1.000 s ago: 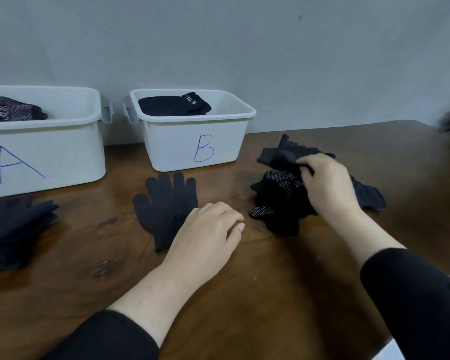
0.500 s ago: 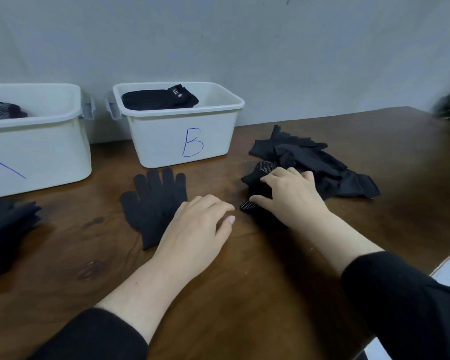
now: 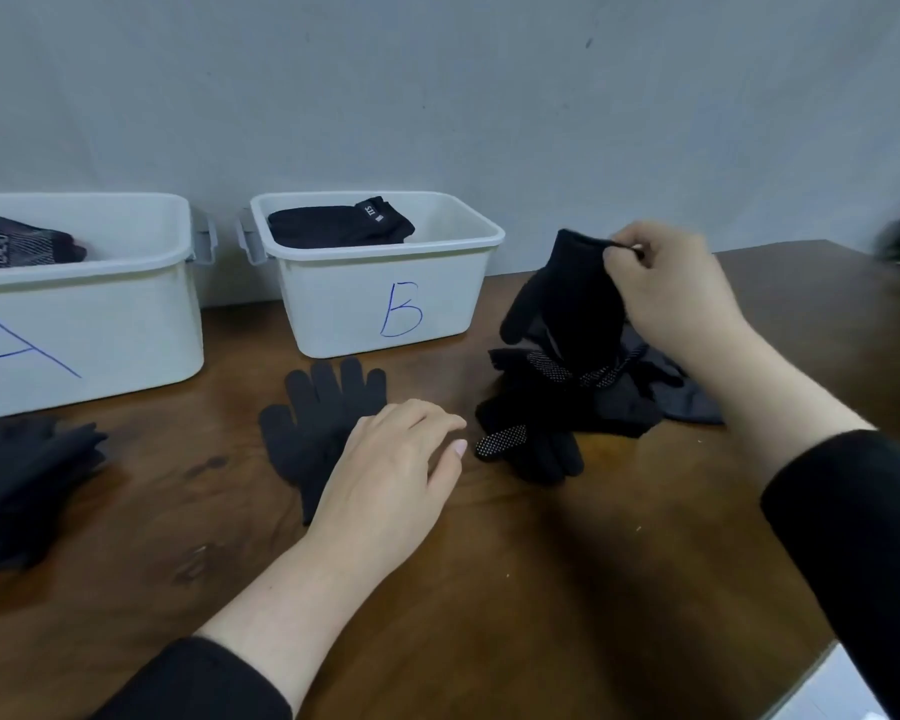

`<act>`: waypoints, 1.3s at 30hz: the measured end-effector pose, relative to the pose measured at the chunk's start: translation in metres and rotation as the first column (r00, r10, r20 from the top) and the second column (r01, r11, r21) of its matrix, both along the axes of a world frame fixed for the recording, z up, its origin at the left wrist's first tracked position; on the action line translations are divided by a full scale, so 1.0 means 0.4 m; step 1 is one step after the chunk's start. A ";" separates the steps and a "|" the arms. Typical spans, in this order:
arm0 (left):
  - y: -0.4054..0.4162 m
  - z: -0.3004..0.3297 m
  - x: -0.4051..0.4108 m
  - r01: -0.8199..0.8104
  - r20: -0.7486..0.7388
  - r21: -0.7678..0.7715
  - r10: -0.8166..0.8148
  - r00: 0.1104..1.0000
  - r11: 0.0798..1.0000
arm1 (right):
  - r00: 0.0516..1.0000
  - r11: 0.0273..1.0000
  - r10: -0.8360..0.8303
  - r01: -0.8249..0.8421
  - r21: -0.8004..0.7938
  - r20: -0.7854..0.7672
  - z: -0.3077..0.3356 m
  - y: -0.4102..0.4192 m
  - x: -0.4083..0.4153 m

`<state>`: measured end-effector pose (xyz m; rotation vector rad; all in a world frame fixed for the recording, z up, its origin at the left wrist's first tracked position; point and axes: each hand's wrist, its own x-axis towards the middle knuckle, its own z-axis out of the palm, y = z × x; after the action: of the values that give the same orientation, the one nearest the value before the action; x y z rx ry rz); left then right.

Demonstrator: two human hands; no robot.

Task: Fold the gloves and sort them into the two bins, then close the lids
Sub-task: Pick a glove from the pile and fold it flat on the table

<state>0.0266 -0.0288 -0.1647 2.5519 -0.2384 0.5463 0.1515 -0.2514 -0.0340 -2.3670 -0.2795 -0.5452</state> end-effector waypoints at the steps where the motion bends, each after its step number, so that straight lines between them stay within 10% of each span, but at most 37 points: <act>1: 0.002 0.001 -0.001 -0.006 0.007 -0.012 0.006 1.000 1.000 | 1.000 0.998 0.015 -0.015 0.060 0.002 0.020 0.003 0.000; 14: 0.054 0.019 -0.042 -0.001 0.190 -0.203 0.040 0.981 0.979 | 0.971 0.906 0.240 -0.223 0.360 -0.003 0.130 0.106 -0.078; 18: 0.106 0.045 -0.067 -0.097 0.115 -0.568 0.196 0.974 0.817 | 0.897 0.859 0.409 -0.317 0.403 -0.167 0.117 0.168 -0.113; 24: 0.177 0.062 -0.094 -0.073 -0.090 -0.793 0.003 0.996 0.605 | 0.715 0.756 0.620 -0.435 0.489 -0.323 0.071 0.268 -0.152; 30: 0.276 0.035 -0.112 -0.211 -0.120 -0.709 0.180 0.976 0.673 | 0.804 0.861 0.508 -0.471 0.189 -0.308 0.054 0.346 -0.137; 39: 0.397 0.006 -0.133 -0.409 -0.123 -0.540 0.412 0.903 0.735 | 0.871 0.857 0.486 -0.491 0.157 0.072 0.015 0.396 -0.165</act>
<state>-0.0267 0.1301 -0.1622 2.0132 0.4493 0.6671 0.0854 -0.0929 -0.0278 -2.0137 -0.7917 -0.3400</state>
